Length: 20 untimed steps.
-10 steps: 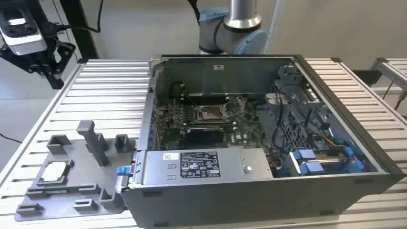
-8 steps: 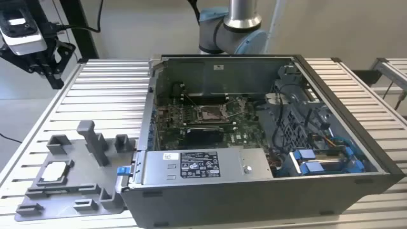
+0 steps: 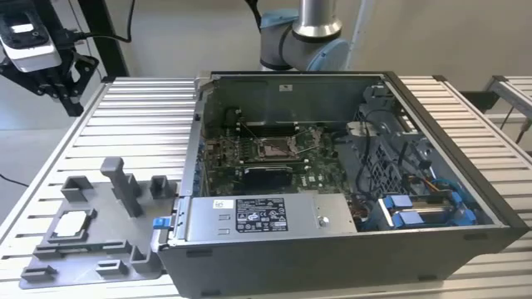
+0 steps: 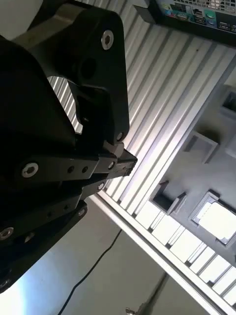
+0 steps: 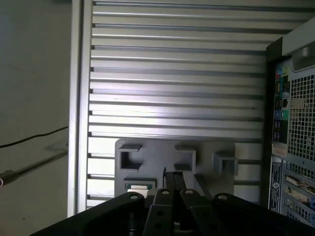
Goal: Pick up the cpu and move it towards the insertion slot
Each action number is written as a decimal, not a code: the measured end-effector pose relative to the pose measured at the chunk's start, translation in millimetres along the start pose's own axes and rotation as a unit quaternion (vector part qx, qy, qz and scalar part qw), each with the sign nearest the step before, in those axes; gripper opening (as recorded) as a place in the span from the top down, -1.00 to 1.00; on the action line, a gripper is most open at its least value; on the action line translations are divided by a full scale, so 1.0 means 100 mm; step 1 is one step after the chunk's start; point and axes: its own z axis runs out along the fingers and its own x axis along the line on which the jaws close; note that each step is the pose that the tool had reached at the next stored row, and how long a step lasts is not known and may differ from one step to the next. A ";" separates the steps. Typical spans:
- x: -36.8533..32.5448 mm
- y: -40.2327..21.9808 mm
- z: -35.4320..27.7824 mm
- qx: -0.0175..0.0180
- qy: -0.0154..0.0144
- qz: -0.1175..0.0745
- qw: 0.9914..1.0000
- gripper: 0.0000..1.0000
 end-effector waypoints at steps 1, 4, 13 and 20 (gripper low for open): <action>0.004 -0.001 -0.001 0.000 0.000 0.000 1.000 1.00; 0.027 -0.003 0.000 0.000 0.000 0.000 1.000 1.00; 0.163 -0.074 -0.002 0.000 0.000 0.000 1.000 1.00; 0.243 -0.222 -0.005 0.000 0.000 0.000 1.000 1.00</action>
